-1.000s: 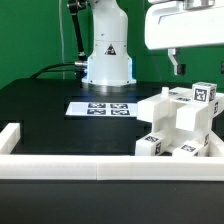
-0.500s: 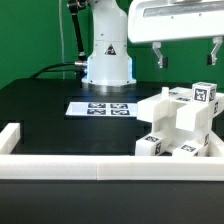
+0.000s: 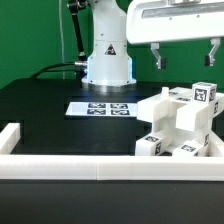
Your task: Assemble chair
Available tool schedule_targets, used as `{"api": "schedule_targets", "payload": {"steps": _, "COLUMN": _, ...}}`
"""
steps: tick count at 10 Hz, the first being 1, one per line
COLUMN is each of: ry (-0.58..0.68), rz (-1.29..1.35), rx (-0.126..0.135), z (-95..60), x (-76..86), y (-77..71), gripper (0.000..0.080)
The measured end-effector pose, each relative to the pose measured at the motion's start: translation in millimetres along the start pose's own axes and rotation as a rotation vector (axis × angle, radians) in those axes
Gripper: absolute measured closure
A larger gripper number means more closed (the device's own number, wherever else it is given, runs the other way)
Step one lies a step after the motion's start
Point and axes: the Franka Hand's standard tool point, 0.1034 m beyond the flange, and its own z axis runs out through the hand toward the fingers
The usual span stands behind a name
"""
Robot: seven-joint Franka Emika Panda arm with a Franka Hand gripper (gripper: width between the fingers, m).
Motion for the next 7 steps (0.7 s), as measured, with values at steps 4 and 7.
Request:
{"api": "schedule_targets", "payload": {"steps": 4, "ry": -0.02, "rz": 0.005, "rx": 0.004, "z": -2.6, "x": -40.4, "y": 15.8, "gripper": 0.0151}}
{"api": "schedule_targets", "payload": {"steps": 7, "ry": -0.036, "rz": -0.026, "rx": -0.002, "z": -1.4, "x": -58.3, "y": 20.7, "gripper": 0.0151}}
